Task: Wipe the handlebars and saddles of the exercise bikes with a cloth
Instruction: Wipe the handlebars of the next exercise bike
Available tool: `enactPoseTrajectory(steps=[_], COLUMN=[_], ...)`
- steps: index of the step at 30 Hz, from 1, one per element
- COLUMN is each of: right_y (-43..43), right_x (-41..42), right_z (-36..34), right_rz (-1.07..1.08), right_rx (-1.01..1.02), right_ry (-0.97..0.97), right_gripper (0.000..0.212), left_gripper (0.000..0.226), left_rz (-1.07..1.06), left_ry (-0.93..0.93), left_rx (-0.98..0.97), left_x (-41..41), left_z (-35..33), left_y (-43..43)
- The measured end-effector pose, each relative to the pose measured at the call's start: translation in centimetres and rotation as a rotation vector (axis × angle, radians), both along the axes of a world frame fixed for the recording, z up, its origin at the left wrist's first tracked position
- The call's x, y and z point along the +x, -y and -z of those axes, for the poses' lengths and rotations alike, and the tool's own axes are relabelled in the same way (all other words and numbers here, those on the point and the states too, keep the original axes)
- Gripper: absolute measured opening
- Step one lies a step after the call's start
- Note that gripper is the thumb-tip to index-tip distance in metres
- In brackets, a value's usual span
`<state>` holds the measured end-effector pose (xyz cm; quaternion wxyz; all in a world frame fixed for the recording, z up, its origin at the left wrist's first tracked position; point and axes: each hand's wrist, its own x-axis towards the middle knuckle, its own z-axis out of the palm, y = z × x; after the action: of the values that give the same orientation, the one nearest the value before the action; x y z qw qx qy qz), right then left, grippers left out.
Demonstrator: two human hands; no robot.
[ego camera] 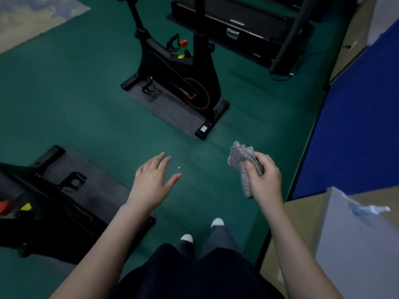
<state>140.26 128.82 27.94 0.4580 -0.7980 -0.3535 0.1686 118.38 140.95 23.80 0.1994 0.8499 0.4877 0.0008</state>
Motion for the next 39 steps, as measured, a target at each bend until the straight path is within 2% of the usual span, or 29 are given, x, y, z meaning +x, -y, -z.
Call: enactPoseTrajectory(steps=[12, 19, 28, 39], right_y=[-17.6, -26.9, -36.6, -50.4], right_x=[8.2, 11.7, 7.0, -3.5], right_z=[0.7, 0.1, 0.6, 0.1], right_rz=[-0.368, -0.541, -0.811, -1.012], right_rx=[0.002, -0.008, 0.0, 0.003], right_ry=[-0.021, -0.043, 0.0, 0.028], right_gripper=[0.025, 0.024, 0.021, 0.022], left_gripper=[0.066, 0.064, 0.063, 0.063], left_rz=[-0.387, -0.568, -0.835, -1.021], left_ry=[-0.065, -0.033, -0.039, 0.033], left_rx=[0.01, 0.034, -0.007, -0.014], left_x=[4.1, 7.4, 4.5, -3.9], left_z=[0.9, -0.3, -0.3, 0.4], left_y=[-8.5, -12.0, -15.4, -26.1])
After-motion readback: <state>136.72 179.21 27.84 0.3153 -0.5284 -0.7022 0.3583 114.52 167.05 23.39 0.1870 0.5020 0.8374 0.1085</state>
